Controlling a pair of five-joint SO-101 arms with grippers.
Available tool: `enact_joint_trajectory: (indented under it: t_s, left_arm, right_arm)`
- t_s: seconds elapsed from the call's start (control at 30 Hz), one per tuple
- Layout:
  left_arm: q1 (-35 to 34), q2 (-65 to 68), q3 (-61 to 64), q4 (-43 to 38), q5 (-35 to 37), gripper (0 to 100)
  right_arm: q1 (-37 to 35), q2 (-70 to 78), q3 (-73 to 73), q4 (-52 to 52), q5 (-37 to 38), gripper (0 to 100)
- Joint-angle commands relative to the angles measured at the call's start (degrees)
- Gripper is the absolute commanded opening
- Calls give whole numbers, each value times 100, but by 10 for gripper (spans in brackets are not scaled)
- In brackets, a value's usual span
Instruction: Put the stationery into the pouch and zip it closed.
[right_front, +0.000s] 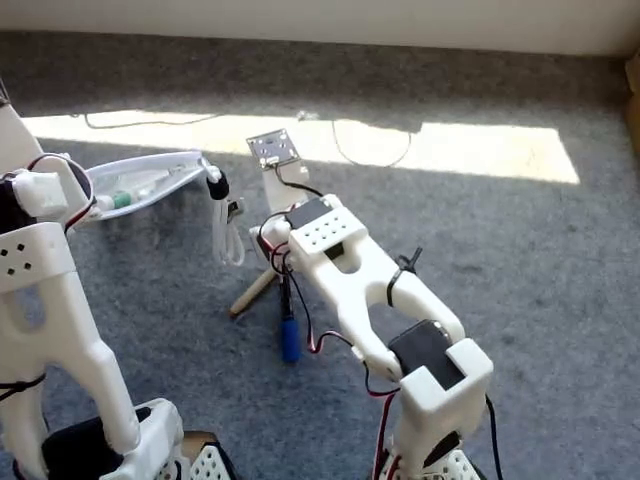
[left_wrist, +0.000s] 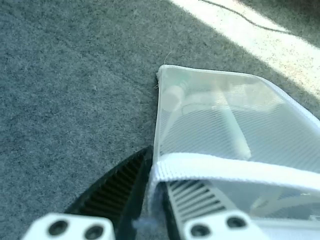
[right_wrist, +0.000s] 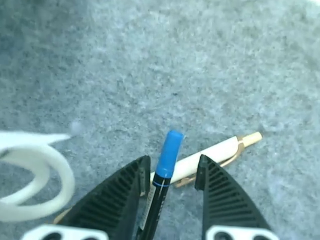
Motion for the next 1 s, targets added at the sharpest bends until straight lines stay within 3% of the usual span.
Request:
enact_joint_trajectory:
  t_s: [0.0, 0.17, 0.4, 0.67, 0.97]
  left_arm:
    - [-66, -92, -171, -70, -9, 7]
    - [-66, -92, -163, -62, -18, 7]
    - [-66, -92, -163, -62, -18, 7]
    - [-66, -92, -163, -62, -18, 7]
    - [171, -92, -171, -62, -18, 7]
  right_arm:
    - [-57, 22, -242, -101, -35, 152]
    - [-57, 110, -242, -92, -35, 151]
    - [-57, 110, -242, -92, 475, 37]
    - [-22, 40, -233, -84, 563, 30]
    - [-13, -1332, 119, 136, 563, 30]
